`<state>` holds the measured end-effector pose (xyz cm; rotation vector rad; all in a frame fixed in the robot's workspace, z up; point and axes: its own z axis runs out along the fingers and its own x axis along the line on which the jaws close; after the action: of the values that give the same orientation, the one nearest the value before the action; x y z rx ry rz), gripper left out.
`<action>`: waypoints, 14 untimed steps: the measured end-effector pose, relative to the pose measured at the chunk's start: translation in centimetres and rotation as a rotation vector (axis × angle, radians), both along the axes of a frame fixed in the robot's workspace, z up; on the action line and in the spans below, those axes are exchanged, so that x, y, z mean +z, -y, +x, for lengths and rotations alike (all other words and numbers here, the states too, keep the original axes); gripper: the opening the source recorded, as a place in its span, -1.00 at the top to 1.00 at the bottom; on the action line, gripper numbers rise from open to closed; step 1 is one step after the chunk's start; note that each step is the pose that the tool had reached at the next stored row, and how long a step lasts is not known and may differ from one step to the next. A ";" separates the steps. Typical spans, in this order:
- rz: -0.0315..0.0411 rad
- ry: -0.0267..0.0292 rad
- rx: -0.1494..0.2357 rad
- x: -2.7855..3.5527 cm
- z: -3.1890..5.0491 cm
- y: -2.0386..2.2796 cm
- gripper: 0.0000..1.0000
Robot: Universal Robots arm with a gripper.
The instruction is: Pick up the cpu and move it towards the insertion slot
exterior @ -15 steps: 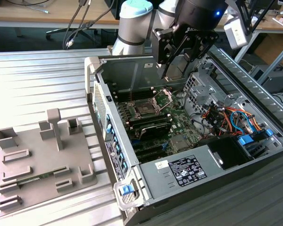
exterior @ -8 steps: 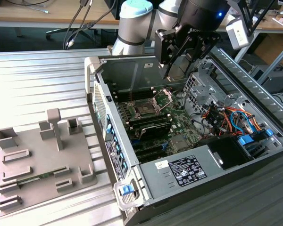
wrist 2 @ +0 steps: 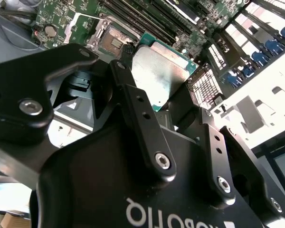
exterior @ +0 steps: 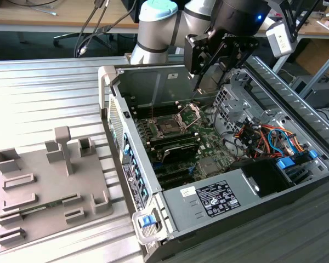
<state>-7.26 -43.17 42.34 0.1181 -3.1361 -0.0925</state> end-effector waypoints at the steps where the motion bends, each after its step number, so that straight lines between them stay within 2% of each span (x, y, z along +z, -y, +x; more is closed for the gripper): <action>1: 0.0000 0.0000 0.000 -0.01 0.12 -0.03 -0.09; 14: 0.0000 0.0000 0.000 -0.24 1.81 -0.40 -0.09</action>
<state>-5.44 -42.78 42.11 0.1182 -3.1361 -0.0925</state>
